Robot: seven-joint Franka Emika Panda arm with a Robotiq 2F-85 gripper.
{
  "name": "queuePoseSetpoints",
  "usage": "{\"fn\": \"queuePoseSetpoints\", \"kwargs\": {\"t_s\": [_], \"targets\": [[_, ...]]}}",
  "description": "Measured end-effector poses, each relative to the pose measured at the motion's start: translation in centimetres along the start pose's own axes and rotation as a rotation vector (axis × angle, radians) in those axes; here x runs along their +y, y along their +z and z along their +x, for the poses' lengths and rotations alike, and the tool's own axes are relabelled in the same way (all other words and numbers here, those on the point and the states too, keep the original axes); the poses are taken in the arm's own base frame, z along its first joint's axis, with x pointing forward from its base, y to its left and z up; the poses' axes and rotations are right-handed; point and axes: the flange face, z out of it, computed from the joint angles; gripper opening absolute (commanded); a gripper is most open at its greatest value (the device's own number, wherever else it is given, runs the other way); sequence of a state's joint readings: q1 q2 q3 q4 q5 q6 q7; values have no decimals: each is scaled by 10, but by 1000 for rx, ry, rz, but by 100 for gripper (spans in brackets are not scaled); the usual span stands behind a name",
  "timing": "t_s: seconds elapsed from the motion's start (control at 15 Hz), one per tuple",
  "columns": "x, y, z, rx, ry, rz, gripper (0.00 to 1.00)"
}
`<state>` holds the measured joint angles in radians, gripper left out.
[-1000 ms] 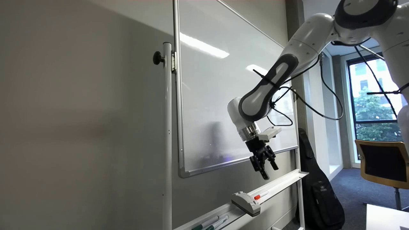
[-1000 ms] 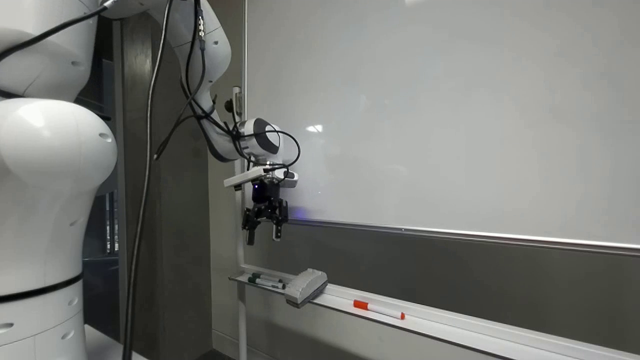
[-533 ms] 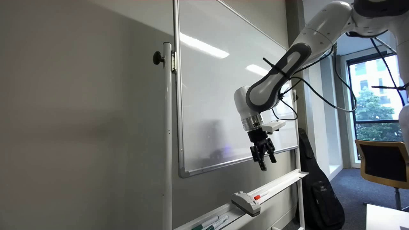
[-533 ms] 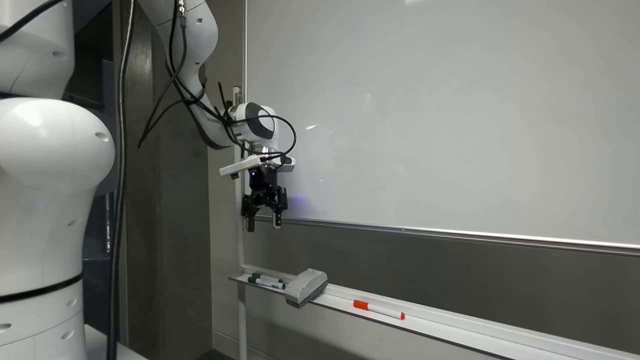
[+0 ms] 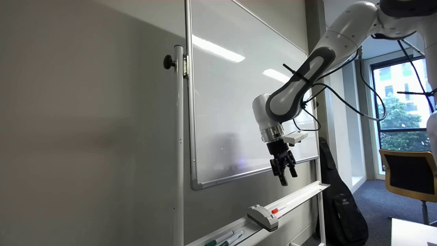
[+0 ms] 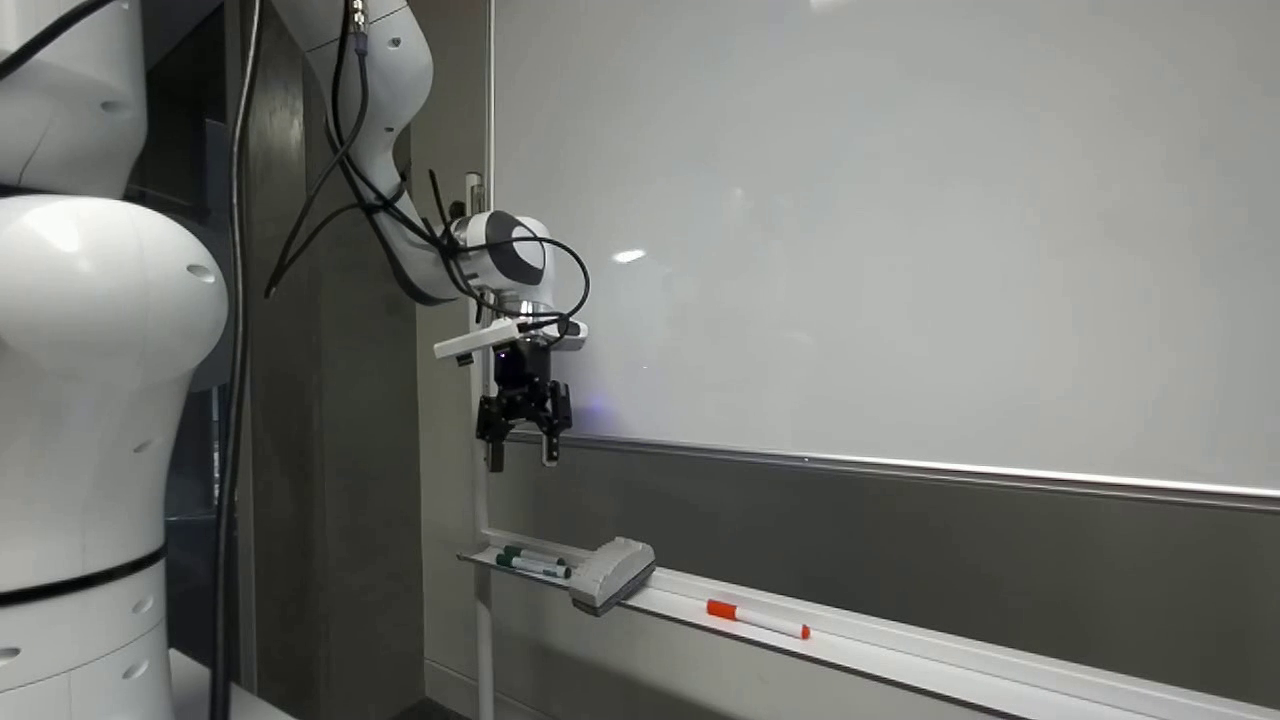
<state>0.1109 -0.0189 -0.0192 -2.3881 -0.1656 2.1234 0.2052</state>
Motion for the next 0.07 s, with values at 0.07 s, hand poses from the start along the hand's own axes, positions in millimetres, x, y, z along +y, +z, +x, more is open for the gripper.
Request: {"fn": "queuePoseSetpoints", "kwargs": {"t_s": [0.07], "targets": [[0, 0, 0, 0, 0, 0, 100]]}}
